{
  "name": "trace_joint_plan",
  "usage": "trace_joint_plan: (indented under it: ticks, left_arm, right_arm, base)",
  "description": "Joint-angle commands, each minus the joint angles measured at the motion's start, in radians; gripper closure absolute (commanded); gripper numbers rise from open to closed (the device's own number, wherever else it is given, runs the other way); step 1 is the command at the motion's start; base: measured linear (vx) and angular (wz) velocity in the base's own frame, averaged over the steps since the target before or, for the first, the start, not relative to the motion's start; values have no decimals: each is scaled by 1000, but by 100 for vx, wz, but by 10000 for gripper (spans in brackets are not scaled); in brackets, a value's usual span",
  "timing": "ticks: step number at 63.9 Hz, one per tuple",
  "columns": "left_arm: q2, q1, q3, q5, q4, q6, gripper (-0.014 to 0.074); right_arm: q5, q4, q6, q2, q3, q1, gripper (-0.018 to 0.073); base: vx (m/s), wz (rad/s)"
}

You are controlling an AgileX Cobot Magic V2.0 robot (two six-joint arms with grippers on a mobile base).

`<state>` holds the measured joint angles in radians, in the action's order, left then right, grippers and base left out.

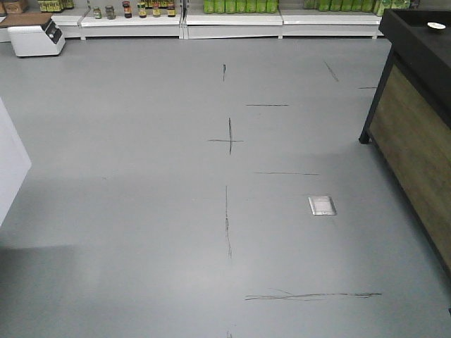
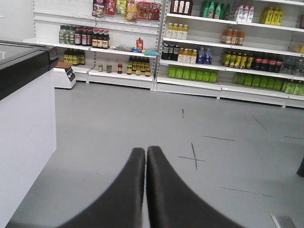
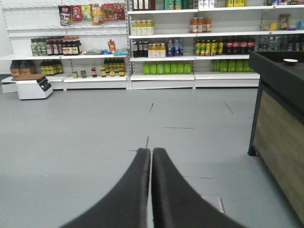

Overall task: Pick three apples into basket with both arms
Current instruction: 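Drive the base forward across the floor toward the fruit tables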

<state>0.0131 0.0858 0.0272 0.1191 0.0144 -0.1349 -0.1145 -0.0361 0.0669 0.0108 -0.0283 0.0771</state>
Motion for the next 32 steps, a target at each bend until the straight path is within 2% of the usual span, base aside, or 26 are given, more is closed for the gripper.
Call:
trace_joint_plan:
  ticks: [1,32]
  left_arm:
    - [14,-6,20,-77,4,0,603]
    - [14,-6,20,-77,4,0,603]
  right_arm:
    - [66,-7,0,10,-15,-7,564]
    - [66,-7,0,10,-15,-7,564]
  base:
    - [0,0]
    - [0,0]
